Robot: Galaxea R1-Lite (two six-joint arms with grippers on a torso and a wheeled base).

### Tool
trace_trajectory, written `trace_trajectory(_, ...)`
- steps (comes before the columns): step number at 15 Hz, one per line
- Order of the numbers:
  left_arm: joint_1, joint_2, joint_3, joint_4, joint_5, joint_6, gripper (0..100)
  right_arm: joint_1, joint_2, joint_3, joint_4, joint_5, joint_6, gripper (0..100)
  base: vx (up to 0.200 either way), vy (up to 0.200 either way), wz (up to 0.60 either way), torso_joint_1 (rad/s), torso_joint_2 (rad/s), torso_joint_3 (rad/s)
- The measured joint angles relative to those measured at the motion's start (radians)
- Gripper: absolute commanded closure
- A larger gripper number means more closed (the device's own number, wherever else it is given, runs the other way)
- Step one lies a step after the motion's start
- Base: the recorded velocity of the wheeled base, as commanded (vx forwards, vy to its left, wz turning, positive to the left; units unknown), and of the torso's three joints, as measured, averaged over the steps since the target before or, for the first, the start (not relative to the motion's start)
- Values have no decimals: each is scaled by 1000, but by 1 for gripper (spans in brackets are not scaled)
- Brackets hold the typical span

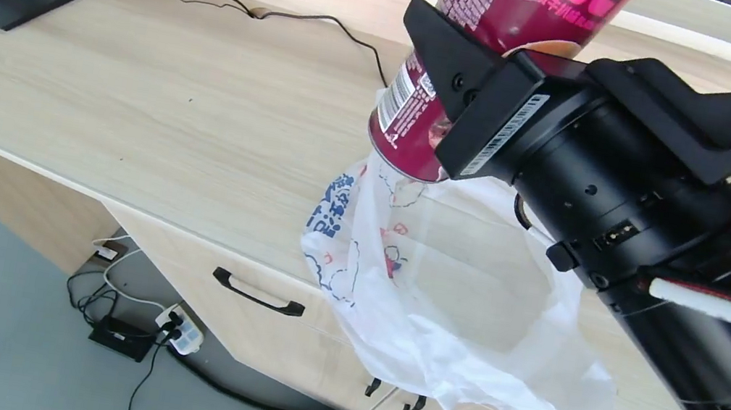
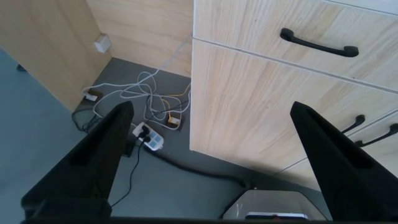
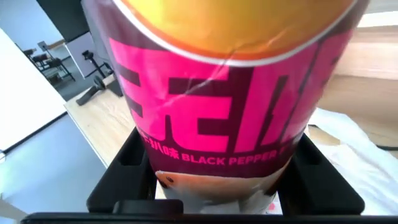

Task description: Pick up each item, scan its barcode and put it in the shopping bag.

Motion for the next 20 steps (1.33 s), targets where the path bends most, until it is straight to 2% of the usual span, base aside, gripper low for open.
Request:
trace_trajectory(2, 1, 0, 0, 0, 0, 0, 0, -55, 21, 1, -11, 15, 66, 100, 0, 0, 0, 0, 0, 0)
trace_trajectory(5, 0, 0, 0, 0, 0, 0, 0, -111, 66, 42, -33, 31, 93, 100, 0, 0, 0, 0, 0, 0)
trace_trajectory(7, 0, 0, 0, 0, 0, 0, 0, -134, 82, 75, -33, 37, 79, 100, 0, 0, 0, 0, 0, 0)
trace_trajectory(9, 0, 0, 0, 0, 0, 0, 0, -181, 90, 92, -41, 61, 7, 100, 0, 0, 0, 0, 0, 0)
trace_trajectory(12, 1, 0, 0, 0, 0, 0, 0, -226, 95, 117, -23, 71, -2, 100, 0, 0, 0, 0, 0, 0)
trace_trajectory(13, 1, 0, 0, -1, 0, 0, 0, -235, 90, 121, 17, 73, -1, 100, 0, 0, 0, 0, 0, 0)
trace_trajectory(17, 0, 0, 0, -3, 0, -1, 0, -247, -16, 51, 535, 93, 6, 100, 0, 0, 0, 0, 0, 0)
trace_trajectory(20, 0, 0, 0, -3, 0, -1, 0, -259, -79, -46, 679, 123, 63, 100, 0, 0, 0, 0, 0, 0)
